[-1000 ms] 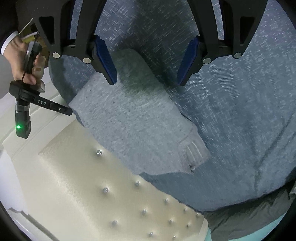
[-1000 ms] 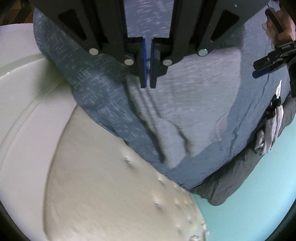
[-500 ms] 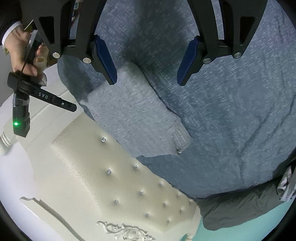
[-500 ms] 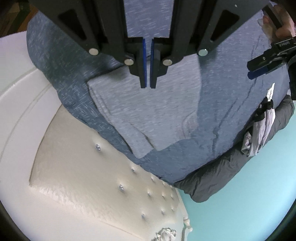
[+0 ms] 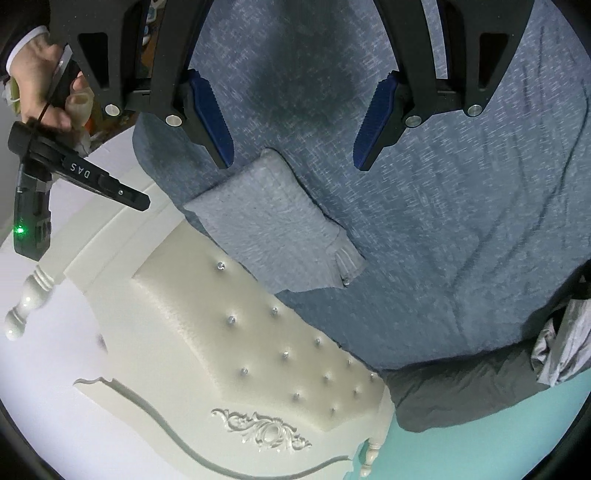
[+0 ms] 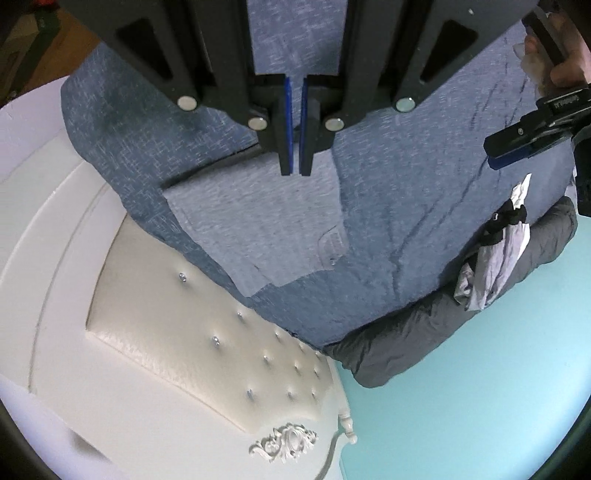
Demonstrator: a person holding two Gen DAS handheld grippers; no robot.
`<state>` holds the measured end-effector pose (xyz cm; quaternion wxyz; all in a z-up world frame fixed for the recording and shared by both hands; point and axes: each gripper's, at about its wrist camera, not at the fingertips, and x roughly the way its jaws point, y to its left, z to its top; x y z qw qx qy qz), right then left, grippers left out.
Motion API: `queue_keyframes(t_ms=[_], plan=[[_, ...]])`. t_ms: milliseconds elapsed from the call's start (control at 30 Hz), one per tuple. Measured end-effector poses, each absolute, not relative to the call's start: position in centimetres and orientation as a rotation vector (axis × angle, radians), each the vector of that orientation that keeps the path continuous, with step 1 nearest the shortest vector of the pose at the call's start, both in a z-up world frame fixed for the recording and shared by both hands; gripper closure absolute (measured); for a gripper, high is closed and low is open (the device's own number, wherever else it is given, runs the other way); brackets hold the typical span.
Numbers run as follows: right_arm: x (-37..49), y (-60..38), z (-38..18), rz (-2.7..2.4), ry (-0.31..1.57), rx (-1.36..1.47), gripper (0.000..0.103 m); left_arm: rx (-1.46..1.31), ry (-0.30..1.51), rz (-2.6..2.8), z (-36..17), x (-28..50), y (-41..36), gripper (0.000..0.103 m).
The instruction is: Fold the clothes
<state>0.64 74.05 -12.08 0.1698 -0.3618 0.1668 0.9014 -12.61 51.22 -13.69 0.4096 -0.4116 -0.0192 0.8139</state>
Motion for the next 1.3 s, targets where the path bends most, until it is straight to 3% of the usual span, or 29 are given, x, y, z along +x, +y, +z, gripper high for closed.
queue_keyframes(t_ms=[1300], plan=[[9.1, 65.6, -5.2, 2.593, 0.417, -0.876, 0.099, -0.898, -0.031, 2.075, -6.7, -4.3, 45.8, 0.032]])
